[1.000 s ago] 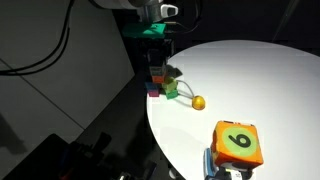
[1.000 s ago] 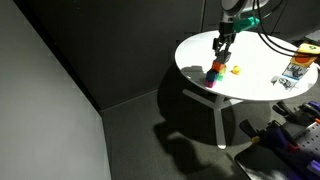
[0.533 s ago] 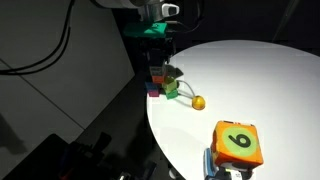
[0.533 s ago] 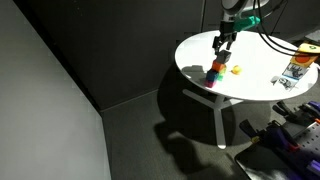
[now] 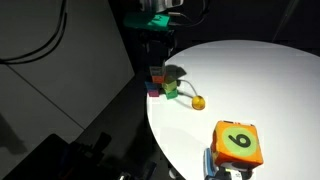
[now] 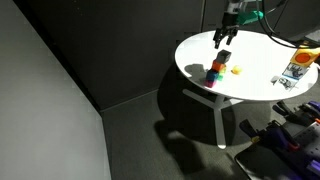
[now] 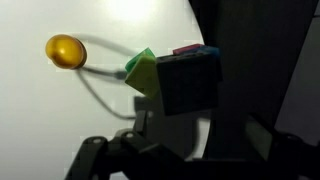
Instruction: Put the grey block on the orange block
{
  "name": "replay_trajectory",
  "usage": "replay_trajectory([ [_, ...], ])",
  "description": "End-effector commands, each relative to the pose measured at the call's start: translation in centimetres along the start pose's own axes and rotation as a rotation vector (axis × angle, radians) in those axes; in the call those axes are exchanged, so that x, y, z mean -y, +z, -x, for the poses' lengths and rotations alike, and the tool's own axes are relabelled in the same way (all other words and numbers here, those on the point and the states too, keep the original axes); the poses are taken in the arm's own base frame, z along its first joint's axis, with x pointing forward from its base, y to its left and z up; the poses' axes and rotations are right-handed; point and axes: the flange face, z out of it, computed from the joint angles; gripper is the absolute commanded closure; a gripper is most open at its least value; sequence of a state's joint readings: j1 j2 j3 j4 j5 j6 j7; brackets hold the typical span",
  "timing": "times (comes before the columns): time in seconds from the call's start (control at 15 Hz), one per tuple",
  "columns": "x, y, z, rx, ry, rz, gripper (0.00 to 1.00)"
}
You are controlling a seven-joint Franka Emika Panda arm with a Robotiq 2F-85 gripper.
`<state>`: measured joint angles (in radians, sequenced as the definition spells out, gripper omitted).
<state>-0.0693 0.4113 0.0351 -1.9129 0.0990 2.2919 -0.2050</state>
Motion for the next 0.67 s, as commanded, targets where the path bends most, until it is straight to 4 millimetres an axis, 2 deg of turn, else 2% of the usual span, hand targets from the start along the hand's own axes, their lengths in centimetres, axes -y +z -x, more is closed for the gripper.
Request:
replay_trajectory([
  [0.0, -0.4, -2.3, 1.2, -0.015, -0.002, -0.003, 0.00],
  [0.27, -0.8, -3.8, 2.4, -0.009, 0.008, 0.010, 0.00],
  [0.6, -1.2, -5.8, 5.0, 0.023, 0.021, 0.029, 0.00],
])
